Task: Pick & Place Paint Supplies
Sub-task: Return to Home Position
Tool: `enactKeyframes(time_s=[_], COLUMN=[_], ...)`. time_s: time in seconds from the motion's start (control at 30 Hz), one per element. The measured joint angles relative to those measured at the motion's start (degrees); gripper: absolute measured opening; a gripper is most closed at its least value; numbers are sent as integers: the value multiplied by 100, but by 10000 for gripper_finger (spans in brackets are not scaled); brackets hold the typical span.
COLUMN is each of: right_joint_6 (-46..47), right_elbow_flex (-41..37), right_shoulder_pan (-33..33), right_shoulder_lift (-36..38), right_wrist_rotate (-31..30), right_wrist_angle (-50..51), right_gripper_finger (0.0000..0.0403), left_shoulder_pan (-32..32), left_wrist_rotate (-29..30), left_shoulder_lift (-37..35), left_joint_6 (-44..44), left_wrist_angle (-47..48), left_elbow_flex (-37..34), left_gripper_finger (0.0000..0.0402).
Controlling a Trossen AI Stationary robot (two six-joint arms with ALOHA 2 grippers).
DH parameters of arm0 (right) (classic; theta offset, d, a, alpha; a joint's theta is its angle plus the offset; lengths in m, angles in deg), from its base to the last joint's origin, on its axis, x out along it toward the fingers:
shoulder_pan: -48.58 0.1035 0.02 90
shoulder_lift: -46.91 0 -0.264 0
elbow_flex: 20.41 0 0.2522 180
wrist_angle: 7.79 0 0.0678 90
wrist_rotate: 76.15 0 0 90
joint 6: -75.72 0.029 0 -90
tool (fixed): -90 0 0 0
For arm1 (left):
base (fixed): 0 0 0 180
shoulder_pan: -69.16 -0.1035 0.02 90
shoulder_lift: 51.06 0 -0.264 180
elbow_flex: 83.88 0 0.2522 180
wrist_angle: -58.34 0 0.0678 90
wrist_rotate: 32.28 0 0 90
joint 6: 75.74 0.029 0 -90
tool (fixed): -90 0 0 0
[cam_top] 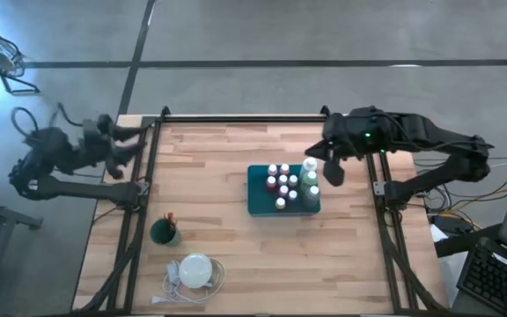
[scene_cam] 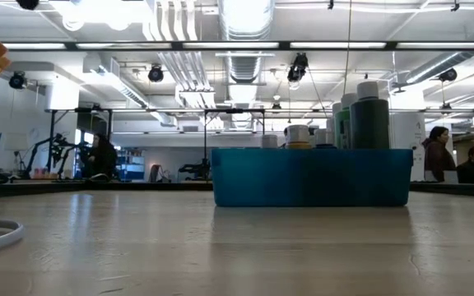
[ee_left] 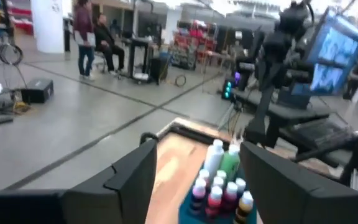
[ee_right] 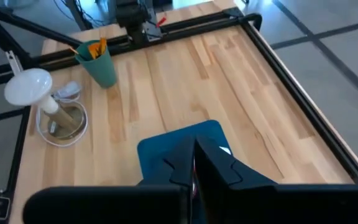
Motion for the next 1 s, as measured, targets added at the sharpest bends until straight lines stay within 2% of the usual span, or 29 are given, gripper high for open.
enactKeyframes(time_s=[0.3,0.47,0.57,0.7,0.87,1.0], right_joint_6=[39,370,595,861,51,-208], right_elbow_flex=[-1509,-2415,-2886,-3349,-3782,-4067], right_shoulder_pan=[0,0,0,-15,-15,-13], right_shoulder_lift=[1078,1597,1927,2358,2771,3016], right_wrist_rotate=[188,266,255,246,101,107], right_wrist_angle=[-317,-983,-1358,-1404,-1341,-1436], right_gripper_finger=[12,9,8,8,8,8], left_shoulder_pan=[0,4,2,4,4,4], left_wrist_rotate=[-113,-351,-687,-811,-846,-933], left_shoulder_lift=[-446,-470,-447,-457,-430,-446], left_joint_6=[-123,-224,-219,-193,-198,18], left_wrist_angle=[-104,-171,-267,-326,-344,-406], left_elbow_flex=[-678,-1036,-1290,-1585,-1879,-2155], left_gripper_finger=[179,123,86,43,14,7])
